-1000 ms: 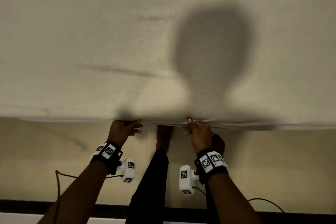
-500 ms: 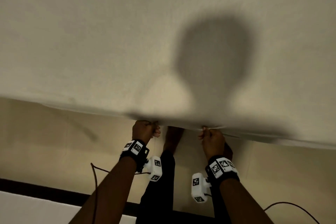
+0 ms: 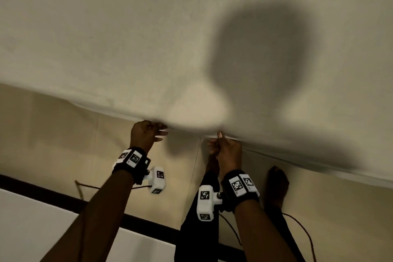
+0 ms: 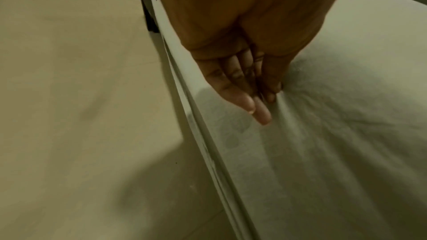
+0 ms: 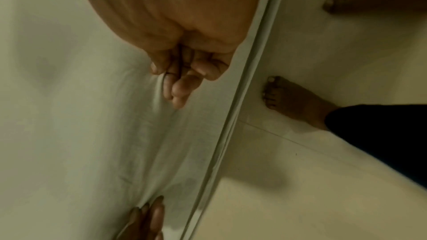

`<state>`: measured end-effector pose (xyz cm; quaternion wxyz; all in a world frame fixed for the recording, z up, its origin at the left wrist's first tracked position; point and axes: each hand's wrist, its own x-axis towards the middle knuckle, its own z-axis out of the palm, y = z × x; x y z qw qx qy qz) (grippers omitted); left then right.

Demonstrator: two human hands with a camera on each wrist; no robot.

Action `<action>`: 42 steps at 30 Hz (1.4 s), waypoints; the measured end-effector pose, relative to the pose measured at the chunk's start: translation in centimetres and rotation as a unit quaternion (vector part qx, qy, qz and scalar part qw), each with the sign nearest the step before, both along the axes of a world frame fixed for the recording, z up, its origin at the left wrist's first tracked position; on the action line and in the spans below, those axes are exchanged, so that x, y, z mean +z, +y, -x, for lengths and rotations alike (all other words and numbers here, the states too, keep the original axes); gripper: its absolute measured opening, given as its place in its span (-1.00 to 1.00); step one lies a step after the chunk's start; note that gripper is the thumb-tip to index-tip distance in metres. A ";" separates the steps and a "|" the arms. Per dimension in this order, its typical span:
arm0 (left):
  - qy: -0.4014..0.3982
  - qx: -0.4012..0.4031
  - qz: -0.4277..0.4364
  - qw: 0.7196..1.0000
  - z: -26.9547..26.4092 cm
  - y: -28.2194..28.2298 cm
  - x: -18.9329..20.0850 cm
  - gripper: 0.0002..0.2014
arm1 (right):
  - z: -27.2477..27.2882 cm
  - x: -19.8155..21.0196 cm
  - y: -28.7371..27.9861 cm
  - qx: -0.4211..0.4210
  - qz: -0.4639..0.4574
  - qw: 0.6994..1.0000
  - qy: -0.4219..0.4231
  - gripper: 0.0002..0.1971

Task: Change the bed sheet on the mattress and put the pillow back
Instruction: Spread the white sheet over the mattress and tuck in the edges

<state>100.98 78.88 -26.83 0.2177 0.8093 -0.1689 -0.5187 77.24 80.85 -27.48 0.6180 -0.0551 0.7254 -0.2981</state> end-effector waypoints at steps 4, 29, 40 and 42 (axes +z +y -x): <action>-0.041 0.031 -0.039 0.998 1.0 0.3 -1.0 -0.87 | 0.5 0.1 1.4 0.093 0.017 0.994 0.050 -0.57; 0.277 -0.062 -0.216 0.934 36.7 5.0 -4.9 -0.82 | 36.2 -3.8 7.0 -0.397 -0.130 0.908 0.037 -0.68; 0.186 0.023 -0.146 0.971 42.8 6.6 -6.6 -0.73 | 43.8 -6.1 9.5 -0.277 -0.117 0.946 0.120 -0.84; 0.160 -0.004 -0.157 0.975 43.0 6.6 -7.0 -0.73 | 44.4 -6.7 10.6 -0.223 -0.123 0.951 0.175 -0.80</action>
